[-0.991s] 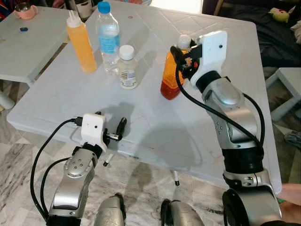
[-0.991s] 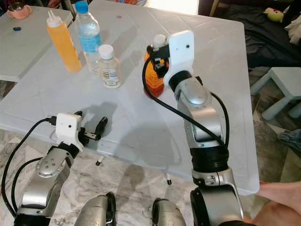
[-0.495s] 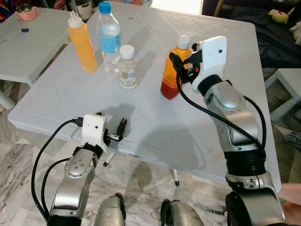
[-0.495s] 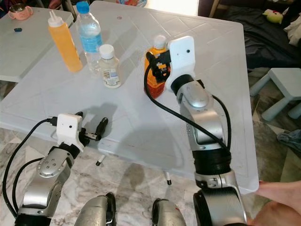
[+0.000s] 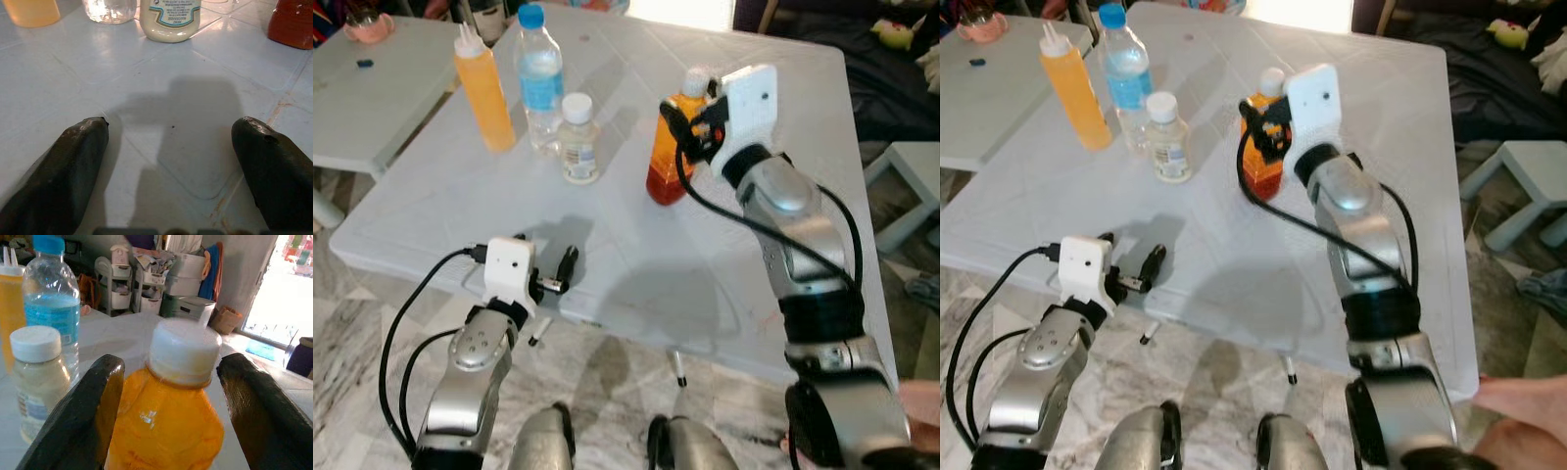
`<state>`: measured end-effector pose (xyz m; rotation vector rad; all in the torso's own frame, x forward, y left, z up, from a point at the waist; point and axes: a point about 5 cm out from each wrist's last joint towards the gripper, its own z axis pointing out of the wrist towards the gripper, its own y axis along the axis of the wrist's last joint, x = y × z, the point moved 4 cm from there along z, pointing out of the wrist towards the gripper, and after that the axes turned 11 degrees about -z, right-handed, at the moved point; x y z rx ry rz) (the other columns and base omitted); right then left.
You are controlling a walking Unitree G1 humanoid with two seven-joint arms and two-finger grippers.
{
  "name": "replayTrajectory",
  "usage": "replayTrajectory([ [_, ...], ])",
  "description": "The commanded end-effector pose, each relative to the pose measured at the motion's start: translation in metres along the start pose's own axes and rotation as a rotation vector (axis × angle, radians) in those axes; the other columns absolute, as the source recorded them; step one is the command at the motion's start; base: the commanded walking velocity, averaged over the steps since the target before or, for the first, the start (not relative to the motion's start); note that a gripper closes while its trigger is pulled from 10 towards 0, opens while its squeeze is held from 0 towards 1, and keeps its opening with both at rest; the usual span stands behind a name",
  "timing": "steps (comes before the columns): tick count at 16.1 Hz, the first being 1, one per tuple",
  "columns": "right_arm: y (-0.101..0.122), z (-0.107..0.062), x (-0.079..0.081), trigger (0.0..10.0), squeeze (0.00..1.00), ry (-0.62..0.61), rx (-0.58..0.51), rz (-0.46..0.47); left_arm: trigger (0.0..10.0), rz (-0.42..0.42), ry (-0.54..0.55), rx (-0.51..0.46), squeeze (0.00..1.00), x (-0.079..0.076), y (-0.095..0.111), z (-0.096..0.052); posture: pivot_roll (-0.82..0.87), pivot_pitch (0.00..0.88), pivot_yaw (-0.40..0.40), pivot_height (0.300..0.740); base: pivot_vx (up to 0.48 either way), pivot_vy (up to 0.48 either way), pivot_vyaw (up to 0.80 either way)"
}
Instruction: Restocking fridge
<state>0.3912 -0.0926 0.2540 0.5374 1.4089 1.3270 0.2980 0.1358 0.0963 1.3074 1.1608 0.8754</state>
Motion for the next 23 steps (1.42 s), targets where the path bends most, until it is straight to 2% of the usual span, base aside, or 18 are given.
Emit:
replayTrajectory([
  [1,0.008,0.005,-0.007,10.0,0.0,-0.009,-0.033,-0.015,10.0,0.013,-0.006,0.011,0.0,-0.001,-0.003,0.0,0.07,0.137,-0.022,0.74,0.0,0.0,0.0],
  [6,0.012,0.011,-0.009,10.0,0.0,-0.005,-0.05,-0.018,10.0,0.015,-0.011,0.013,0.0,-0.002,-0.003,0.0,0.08,0.14,-0.02,0.74,0.0,0.0,0.0],
  [7,0.011,0.011,-0.009,0.5,0.0,-0.007,-0.045,-0.014,10.0,0.015,-0.011,0.013,0.0,-0.002,-0.003,0.0,0.08,0.142,-0.02,0.74,0.0,0.0,0.0],
  [8,0.01,0.012,-0.009,0.0,0.0,-0.007,-0.042,-0.01,10.0,0.015,-0.011,0.014,0.0,-0.002,-0.003,0.0,0.08,0.142,-0.02,0.74,0.0,0.0,0.0],
  [17,0.002,0.013,-0.004,0.0,0.0,0.007,-0.032,0.012,10.0,0.011,-0.013,0.018,0.0,-0.004,-0.004,0.001,0.08,0.143,-0.021,0.74,0.0,0.0,0.0],
  [23,-0.018,0.009,-0.009,0.0,0.0,-0.011,0.06,0.033,10.0,0.01,0.028,0.019,0.0,0.004,-0.003,0.001,0.08,0.145,-0.023,0.74,0.0,0.0,0.0],
])
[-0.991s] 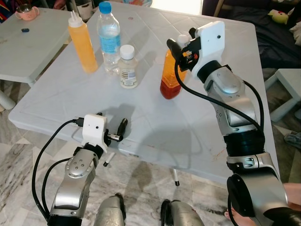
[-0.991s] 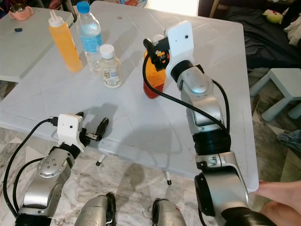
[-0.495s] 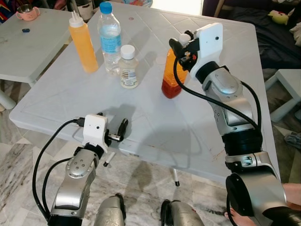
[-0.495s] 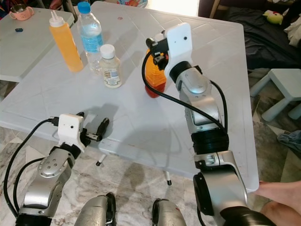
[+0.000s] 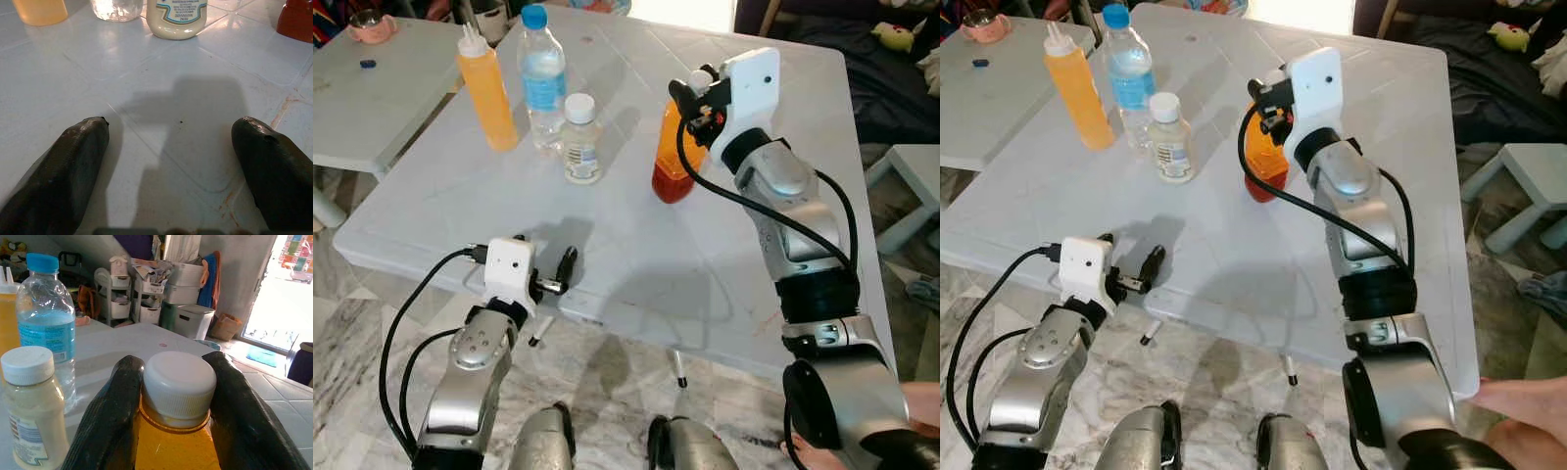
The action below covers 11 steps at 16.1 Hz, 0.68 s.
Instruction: Restocking fridge
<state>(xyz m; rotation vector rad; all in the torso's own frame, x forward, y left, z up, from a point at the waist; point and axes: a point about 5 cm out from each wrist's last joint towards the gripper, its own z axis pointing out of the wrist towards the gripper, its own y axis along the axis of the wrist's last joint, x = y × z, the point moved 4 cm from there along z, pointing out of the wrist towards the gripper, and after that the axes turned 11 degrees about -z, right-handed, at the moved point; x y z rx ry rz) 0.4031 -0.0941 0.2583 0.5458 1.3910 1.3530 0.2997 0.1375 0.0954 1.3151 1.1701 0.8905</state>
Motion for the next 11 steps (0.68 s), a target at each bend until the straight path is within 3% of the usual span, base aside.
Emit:
replayTrajectory([
  [1,-0.015,-0.004,0.0,0.0,0.0,0.018,0.066,-0.001,10.0,0.0,0.013,0.007,0.0,0.002,0.0,0.001,0.07,0.147,-0.023,0.74,0.0,0.0,0.0],
  [2,-0.012,-0.005,0.003,3.5,0.0,0.043,0.048,-0.011,10.0,0.001,0.013,0.006,0.0,0.003,0.0,0.001,0.07,0.14,-0.02,0.74,0.0,0.0,0.0],
  [3,-0.012,-0.01,0.009,10.0,0.0,0.073,0.032,-0.021,10.0,0.004,0.014,0.008,0.0,0.005,-0.001,0.001,0.07,0.135,-0.021,0.74,0.0,0.0,0.0],
  [7,-0.027,-0.036,0.03,10.0,0.0,0.13,0.046,-0.034,10.0,0.007,0.027,-0.002,0.0,0.01,0.003,0.004,0.07,0.114,-0.026,0.74,-0.137,0.0,0.0],
  [11,-0.029,-0.045,0.016,10.0,0.0,-0.052,0.034,0.055,10.0,0.007,0.034,-0.009,0.0,0.011,0.003,0.008,0.07,0.093,-0.036,0.74,-0.306,0.0,0.0],
])
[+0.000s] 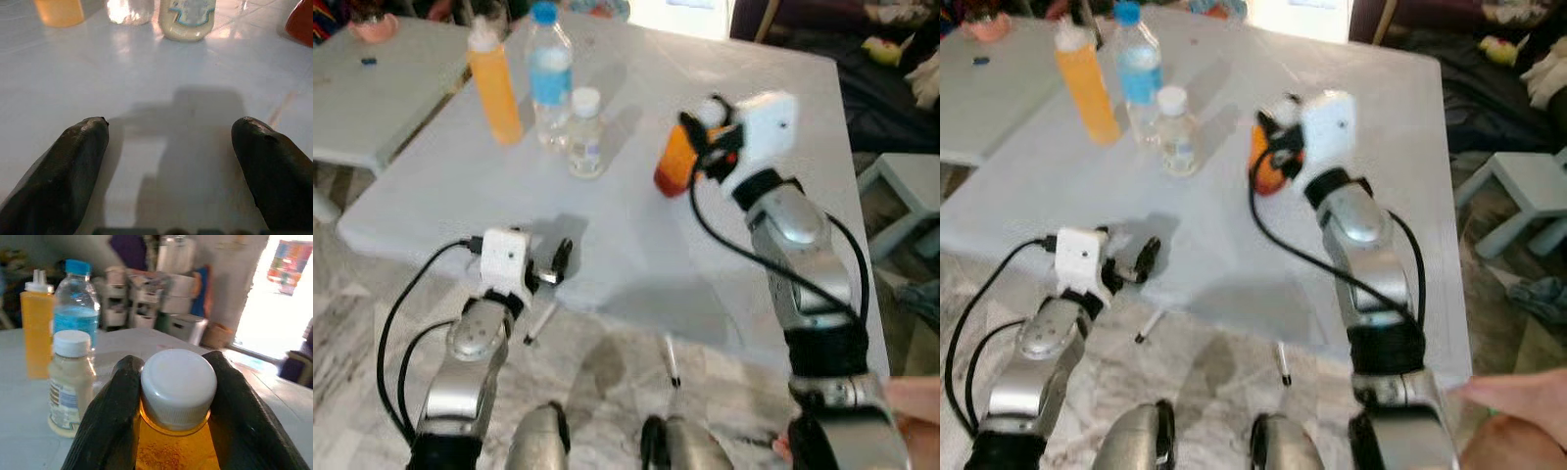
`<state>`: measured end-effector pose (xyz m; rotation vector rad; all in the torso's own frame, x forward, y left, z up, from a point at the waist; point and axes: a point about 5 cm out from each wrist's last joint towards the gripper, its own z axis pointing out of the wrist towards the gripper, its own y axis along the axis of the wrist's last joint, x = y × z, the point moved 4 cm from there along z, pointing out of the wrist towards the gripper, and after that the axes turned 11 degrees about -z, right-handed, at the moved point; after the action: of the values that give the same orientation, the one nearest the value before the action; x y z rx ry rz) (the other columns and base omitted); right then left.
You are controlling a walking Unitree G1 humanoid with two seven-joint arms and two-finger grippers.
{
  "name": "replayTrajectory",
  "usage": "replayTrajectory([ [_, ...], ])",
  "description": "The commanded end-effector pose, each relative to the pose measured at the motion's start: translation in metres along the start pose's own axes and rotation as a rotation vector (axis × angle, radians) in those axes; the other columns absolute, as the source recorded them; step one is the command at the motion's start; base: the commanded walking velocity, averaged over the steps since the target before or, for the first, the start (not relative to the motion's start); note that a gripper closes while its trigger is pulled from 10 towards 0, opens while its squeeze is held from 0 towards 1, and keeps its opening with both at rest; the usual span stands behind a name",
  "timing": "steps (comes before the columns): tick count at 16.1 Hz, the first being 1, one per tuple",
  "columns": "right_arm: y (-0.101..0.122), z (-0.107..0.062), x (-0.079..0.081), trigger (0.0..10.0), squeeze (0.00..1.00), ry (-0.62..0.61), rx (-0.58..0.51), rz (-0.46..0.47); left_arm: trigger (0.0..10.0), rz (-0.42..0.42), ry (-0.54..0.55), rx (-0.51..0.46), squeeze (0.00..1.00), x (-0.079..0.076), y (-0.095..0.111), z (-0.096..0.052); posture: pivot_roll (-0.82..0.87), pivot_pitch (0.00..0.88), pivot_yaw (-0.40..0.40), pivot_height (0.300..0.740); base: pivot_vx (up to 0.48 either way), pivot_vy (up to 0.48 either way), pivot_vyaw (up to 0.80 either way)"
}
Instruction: Restocking fridge
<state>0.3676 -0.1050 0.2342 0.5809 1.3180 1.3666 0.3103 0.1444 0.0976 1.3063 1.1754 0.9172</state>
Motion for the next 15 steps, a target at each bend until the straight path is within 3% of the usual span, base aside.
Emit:
replayTrajectory([
  [1,-0.014,-0.005,0.003,10.0,0.0,-0.016,0.055,0.022,10.0,-0.003,0.016,-0.001,0.0,0.003,-0.001,0.001,0.07,0.091,-0.036,0.74,-0.311,0.0,0.0],
  [3,0.012,-0.007,0.004,10.0,0.0,-0.032,-0.091,0.066,10.0,-0.004,0.022,-0.005,0.0,0.004,-0.001,0.004,0.06,0.08,-0.039,0.74,-0.321,0.0,0.0],
  [6,-0.005,-0.018,0.015,10.0,0.0,-0.02,-0.015,0.169,10.0,-0.001,0.043,-0.015,0.0,0.011,0.0,0.003,0.06,0.072,-0.052,0.74,-0.35,0.0,0.0],
  [9,-0.011,-0.022,0.021,10.0,0.0,-0.033,0.002,0.199,10.0,-0.003,0.059,-0.022,0.0,0.015,0.0,0.004,0.06,0.071,-0.053,0.74,-0.358,0.0,0.0],
  [10,-0.014,-0.023,0.022,8.0,0.0,-0.04,0.009,0.213,10.0,-0.003,0.059,-0.022,0.0,0.014,0.0,0.004,0.06,0.071,-0.052,0.74,-0.356,0.0,0.0],
  [11,-0.014,-0.024,0.022,0.0,0.0,-0.043,0.011,0.22,10.0,-0.002,0.056,-0.022,0.0,0.013,-0.001,0.004,0.06,0.071,-0.051,0.74,-0.352,0.0,0.0],
  [12,-0.015,-0.024,0.022,4.4,0.0,-0.046,0.013,0.225,10.0,-0.002,0.053,-0.023,0.0,0.012,-0.001,0.005,0.06,0.071,-0.05,0.74,-0.349,0.0,0.0],
  [13,-0.015,-0.025,0.021,10.0,0.0,-0.052,0.02,0.225,10.0,-0.002,0.051,-0.023,0.0,0.011,-0.001,0.005,0.06,0.07,-0.049,0.74,-0.349,0.0,0.0],
  [15,-0.015,-0.025,0.022,10.0,0.0,-0.045,0.02,0.223,10.0,-0.002,0.048,-0.023,0.0,0.01,-0.001,0.006,0.06,0.071,-0.05,0.74,-0.349,0.0,0.0],
])
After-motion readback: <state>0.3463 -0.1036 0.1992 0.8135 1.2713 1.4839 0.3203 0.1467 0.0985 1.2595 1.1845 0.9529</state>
